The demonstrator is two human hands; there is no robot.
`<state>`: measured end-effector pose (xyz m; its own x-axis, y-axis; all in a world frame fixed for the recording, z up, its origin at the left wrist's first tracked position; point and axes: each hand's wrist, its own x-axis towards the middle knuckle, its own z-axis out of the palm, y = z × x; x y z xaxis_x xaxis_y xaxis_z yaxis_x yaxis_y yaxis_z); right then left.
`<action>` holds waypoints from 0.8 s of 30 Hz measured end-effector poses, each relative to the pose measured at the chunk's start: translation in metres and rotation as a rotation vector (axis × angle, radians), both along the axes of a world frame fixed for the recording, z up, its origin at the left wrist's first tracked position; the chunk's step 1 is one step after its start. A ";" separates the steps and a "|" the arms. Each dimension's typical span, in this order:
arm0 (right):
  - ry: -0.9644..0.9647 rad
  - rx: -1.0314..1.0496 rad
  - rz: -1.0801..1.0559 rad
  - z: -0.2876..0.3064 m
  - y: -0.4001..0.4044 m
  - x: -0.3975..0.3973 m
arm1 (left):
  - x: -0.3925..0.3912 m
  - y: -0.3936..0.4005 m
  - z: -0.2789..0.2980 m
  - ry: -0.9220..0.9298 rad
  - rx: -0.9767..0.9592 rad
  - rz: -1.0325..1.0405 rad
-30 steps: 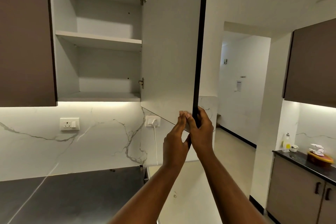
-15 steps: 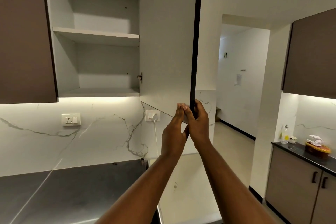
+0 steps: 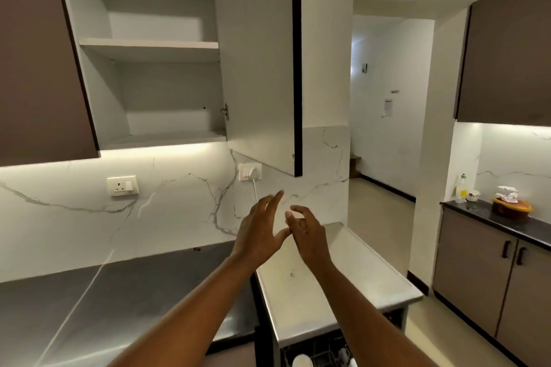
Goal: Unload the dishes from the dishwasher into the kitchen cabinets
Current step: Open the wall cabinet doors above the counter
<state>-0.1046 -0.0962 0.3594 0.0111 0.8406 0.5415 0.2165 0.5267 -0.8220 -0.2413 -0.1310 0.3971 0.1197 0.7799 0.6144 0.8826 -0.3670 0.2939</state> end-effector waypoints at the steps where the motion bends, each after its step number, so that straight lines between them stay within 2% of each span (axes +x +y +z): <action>1: -0.034 -0.018 -0.005 -0.009 -0.001 0.003 | -0.003 -0.004 -0.010 0.012 -0.039 0.006; 11: -0.345 -0.400 -0.020 -0.129 -0.037 0.033 | -0.033 -0.051 -0.135 0.116 -0.475 0.071; 16: -0.341 -0.556 -0.073 -0.163 -0.067 0.048 | -0.063 -0.070 -0.171 0.165 -0.629 0.038; 19: -0.404 -0.638 -0.106 -0.193 -0.092 0.050 | -0.076 -0.079 -0.191 0.159 -0.708 0.012; 24: -0.451 -0.739 -0.172 -0.229 -0.135 0.042 | -0.083 -0.098 -0.221 0.176 -0.765 -0.066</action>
<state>-0.0624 -0.2308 0.1305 0.0867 0.9838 -0.1569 0.6297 -0.1762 -0.7566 -0.3244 -0.2286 0.1757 0.2266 0.9663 -0.1222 0.9229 -0.1729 0.3441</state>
